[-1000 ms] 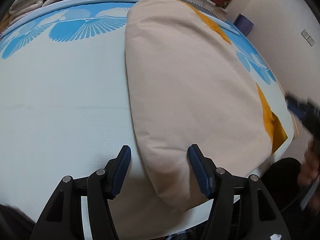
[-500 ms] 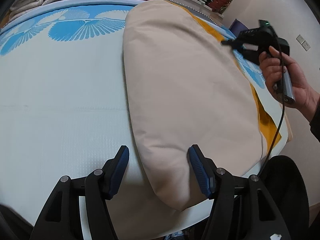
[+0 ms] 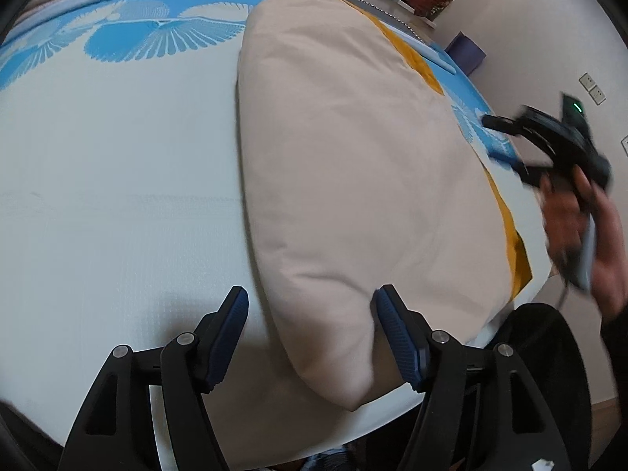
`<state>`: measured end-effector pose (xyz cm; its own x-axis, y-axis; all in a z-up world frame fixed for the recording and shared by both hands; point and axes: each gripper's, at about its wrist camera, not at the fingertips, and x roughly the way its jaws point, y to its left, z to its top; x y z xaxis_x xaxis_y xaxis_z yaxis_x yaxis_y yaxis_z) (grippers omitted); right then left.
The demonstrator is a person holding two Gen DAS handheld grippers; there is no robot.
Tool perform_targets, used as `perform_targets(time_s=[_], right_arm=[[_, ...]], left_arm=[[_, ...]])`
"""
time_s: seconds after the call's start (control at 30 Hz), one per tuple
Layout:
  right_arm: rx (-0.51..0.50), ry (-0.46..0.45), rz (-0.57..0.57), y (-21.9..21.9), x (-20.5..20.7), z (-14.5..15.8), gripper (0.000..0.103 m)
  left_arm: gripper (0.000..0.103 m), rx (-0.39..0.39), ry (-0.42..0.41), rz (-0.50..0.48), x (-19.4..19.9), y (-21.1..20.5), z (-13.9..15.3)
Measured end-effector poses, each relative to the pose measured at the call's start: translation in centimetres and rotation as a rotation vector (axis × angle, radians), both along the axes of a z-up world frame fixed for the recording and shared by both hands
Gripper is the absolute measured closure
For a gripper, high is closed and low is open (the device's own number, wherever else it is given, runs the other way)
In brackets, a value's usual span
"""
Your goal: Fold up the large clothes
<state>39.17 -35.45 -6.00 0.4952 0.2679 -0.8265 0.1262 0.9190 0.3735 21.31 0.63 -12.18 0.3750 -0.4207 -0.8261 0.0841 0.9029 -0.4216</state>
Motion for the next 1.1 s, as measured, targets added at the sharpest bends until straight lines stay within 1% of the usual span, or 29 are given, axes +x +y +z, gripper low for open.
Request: perform_targets(time_s=[0.07,0.1,0.13,0.17,0.2,0.23,0.27,0.4,0.53,0.6,0.67,0.73,0.77,0.8,0.83,0.93,1.0,1.07,1.1], right_arm=[[0.034,0.008,0.066,0.3,-2.4,0.2,0.022],[0.03,0.031,0.102,0.7,-3.8,-0.1,0.022],[0.01,0.053,0.115,0.9,-4.7,-0.5,0.022],[-0.038,0.1,0.12,1.1,-5.5,-1.3,0.022],[-0.09,0.15,0.117,1.1,-6.2,-2.1,0.022],[-0.117,0.177,0.106,0.9,-6.9,-2.9,0.022],[-0.114,0.187,0.093,0.7,-7.3,-3.5,0.022],[-0.037,0.213,0.048,0.0,-7.9,-5.6,0.022],[0.112,0.218,-0.033,-1.4,-8.3,-7.5,0.022],[0.132,0.209,-0.055,-1.8,-8.3,-7.9,0.022],[0.104,0.197,-0.05,-1.3,-8.1,-7.8,0.022],[0.085,0.187,-0.044,-0.8,-8.2,-7.6,0.027],[0.092,0.182,-0.041,-0.6,-8.4,-7.5,0.036],[0.117,0.179,-0.035,-0.5,-8.4,-7.5,0.037],[0.118,0.178,-0.038,-0.6,-8.3,-7.5,0.038],[0.147,0.178,-0.045,-0.6,-8.2,-7.6,0.045],[0.165,0.175,-0.044,-0.4,-8.5,-8.2,0.056],[0.165,0.167,-0.042,0.3,-8.7,-8.2,0.06],[0.157,0.162,-0.046,0.6,-8.9,-8.0,0.063]], left_arm=[[0.039,-0.005,0.002,-0.004,-0.2,-0.1,0.0],[0.039,-0.006,0.003,-0.004,-0.2,-0.1,0.0],[0.039,-0.009,0.005,-0.005,-0.3,-0.1,0.0],[0.039,-0.01,0.005,-0.006,-0.3,-0.1,0.1],[0.039,-0.011,0.006,-0.005,-0.2,-0.1,0.1],[0.039,-0.014,0.007,-0.002,-0.1,0.0,0.2],[0.039,-0.019,0.011,0.003,0.1,0.2,0.2],[0.037,-0.061,0.048,0.023,0.2,0.7,-0.3],[0.033,-0.119,0.088,0.047,0.4,1.5,-1.4],[0.033,-0.159,0.11,0.066,0.4,1.9,-1.8],[0.033,-0.193,0.128,0.083,0.5,2.2,-2.1],[0.033,-0.231,0.147,0.096,0.7,2.3,-2.5],[0.033,-0.252,0.154,0.097,0.9,2.3,-2.6],[0.033,-0.264,0.158,0.097,1.0,2.2,-2.8],[0.031,-0.279,0.16,0.096,1.4,2.0,-2.9],[0.028,-0.312,0.158,0.093,2.4,1.6,-3.4],[0.028,-0.315,0.138,0.093,3.0,1.6,-3.2],[0.03,-0.296,0.11,0.095,3.4,1.6,-2.7],[0.035,-0.287,0.097,0.098,3.6,1.7,-2.4]])
